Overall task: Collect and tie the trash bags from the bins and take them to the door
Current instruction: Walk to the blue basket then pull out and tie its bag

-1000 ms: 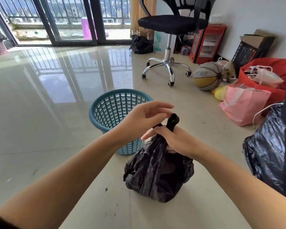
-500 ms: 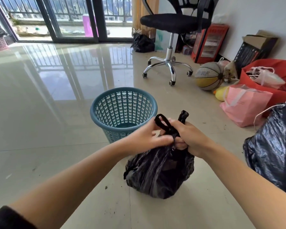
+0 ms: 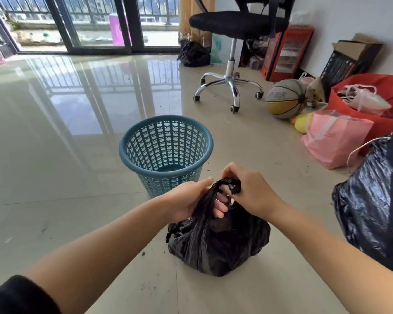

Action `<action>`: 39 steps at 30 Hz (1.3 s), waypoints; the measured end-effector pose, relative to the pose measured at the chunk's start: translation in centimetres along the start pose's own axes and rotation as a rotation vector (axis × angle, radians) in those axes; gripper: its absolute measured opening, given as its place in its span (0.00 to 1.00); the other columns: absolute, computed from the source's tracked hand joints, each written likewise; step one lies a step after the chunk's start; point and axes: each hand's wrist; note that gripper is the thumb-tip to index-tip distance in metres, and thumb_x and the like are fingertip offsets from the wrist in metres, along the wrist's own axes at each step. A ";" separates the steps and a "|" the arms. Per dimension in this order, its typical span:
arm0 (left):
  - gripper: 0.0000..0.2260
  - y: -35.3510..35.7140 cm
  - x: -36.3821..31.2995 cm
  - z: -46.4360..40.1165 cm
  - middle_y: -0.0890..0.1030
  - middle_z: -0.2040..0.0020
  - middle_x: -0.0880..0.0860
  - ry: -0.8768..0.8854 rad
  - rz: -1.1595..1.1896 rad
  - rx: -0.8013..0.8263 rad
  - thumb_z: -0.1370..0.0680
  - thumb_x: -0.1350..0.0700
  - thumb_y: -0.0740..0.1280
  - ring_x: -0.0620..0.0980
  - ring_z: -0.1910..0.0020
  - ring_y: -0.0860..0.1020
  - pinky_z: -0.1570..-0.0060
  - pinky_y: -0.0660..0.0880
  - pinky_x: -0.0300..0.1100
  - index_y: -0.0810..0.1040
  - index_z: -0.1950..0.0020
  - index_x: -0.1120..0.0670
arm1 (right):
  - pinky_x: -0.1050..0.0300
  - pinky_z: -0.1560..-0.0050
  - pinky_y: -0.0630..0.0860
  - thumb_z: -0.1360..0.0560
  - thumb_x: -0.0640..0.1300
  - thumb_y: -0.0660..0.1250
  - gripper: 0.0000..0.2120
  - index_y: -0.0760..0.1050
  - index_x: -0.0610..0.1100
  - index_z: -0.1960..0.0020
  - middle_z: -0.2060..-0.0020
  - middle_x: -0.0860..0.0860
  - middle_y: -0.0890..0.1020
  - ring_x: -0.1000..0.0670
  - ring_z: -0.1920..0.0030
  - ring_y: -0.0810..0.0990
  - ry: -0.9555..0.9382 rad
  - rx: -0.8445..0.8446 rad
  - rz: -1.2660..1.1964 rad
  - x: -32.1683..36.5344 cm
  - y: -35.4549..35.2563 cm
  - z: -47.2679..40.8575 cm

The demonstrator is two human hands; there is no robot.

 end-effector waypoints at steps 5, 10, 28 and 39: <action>0.10 -0.4 0.5 -0.2 0.83 0.61 0.54 -0.060 0.262 0.032 0.22 0.55 0.62 0.48 0.64 0.82 0.57 0.78 0.42 0.81 0.55 0.58 | 0.63 0.53 0.74 0.24 0.43 0.67 0.05 0.75 0.44 0.49 0.58 0.52 0.83 0.54 0.58 0.80 -0.074 -0.023 -0.089 -0.5 1.1 0.8; 0.12 -0.3 1.9 -1.9 0.77 0.69 0.53 0.061 -0.254 -0.443 0.22 0.56 0.63 0.49 0.71 0.75 0.66 0.74 0.39 0.79 0.61 0.60 | 0.50 0.46 0.74 0.20 0.49 0.55 0.17 0.72 0.49 0.34 0.44 0.51 0.82 0.45 0.44 0.79 -0.088 0.035 0.286 -1.8 2.2 1.6; 0.13 -12.1 9.7 1.2 0.75 0.58 0.51 -0.453 -1.536 -0.615 0.23 0.48 0.57 0.51 0.61 0.75 0.65 0.70 0.39 0.75 0.49 0.54 | 0.54 0.51 0.67 0.18 0.47 0.48 0.17 0.73 0.56 0.40 0.47 0.51 0.81 0.47 0.46 0.80 0.533 0.593 0.975 -18.4 1.5 9.9; 0.07 -8.9 6.4 1.9 0.74 0.61 0.50 0.483 -1.371 -0.647 0.27 0.62 0.62 0.57 0.63 0.73 0.65 0.71 0.46 0.75 0.64 0.56 | 0.58 0.59 0.75 0.23 0.42 0.65 0.11 0.75 0.42 0.64 0.66 0.44 0.81 0.48 0.64 0.78 0.641 -0.137 -0.404 -12.9 0.6 5.1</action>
Point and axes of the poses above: each hand's wrist, its own z-axis away from the middle knuckle, its own y-axis out of the palm, x = y × z
